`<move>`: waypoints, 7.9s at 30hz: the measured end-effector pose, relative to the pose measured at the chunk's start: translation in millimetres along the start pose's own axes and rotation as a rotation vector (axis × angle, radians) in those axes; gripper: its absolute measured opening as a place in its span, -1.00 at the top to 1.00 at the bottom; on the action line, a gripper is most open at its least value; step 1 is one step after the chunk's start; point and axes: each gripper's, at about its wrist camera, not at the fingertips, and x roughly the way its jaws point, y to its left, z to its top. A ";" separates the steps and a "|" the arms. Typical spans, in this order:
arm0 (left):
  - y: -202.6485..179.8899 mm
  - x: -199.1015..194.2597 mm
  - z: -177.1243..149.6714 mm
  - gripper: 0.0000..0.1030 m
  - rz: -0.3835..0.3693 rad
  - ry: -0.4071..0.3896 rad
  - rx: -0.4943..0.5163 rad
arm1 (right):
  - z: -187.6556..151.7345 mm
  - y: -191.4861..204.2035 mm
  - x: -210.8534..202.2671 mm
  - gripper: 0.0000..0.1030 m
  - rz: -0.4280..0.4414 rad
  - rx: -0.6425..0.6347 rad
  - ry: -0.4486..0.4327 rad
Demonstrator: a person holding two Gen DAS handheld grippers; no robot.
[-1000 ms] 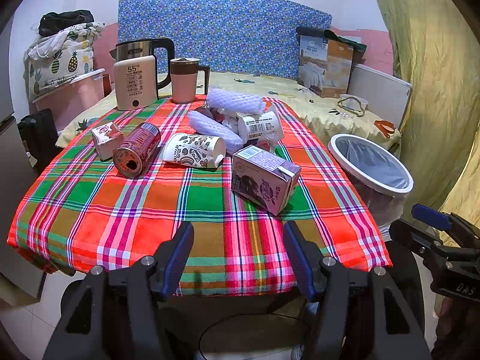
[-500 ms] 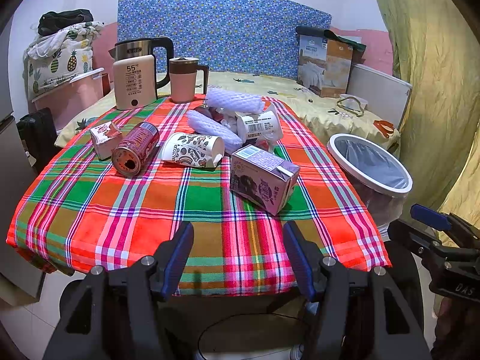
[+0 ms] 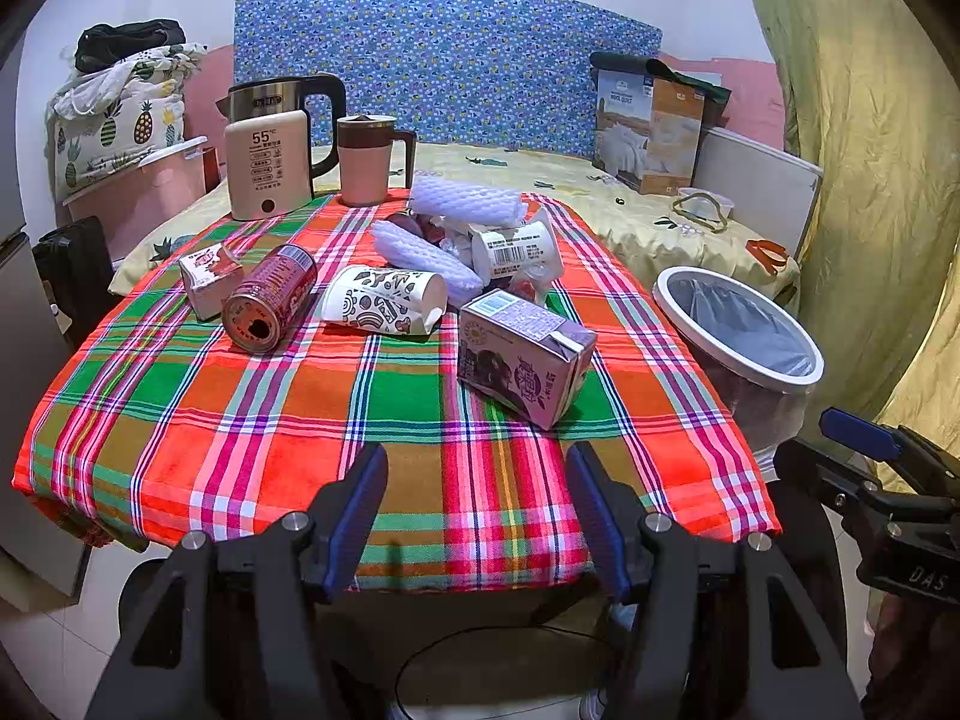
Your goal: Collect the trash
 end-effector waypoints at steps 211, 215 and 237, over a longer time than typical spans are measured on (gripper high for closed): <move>27.0 85.7 77.5 -0.24 -0.009 -0.019 -0.015 | 59.2 -33.0 63.6 -0.08 0.107 0.031 0.020; 40.6 93.1 78.0 -0.30 0.028 -0.015 -0.017 | 64.8 -23.0 74.5 -0.08 0.125 0.007 0.032; 62.4 123.0 82.6 -0.71 -0.054 0.024 0.056 | 82.4 17.2 123.1 -0.08 0.185 -0.080 0.086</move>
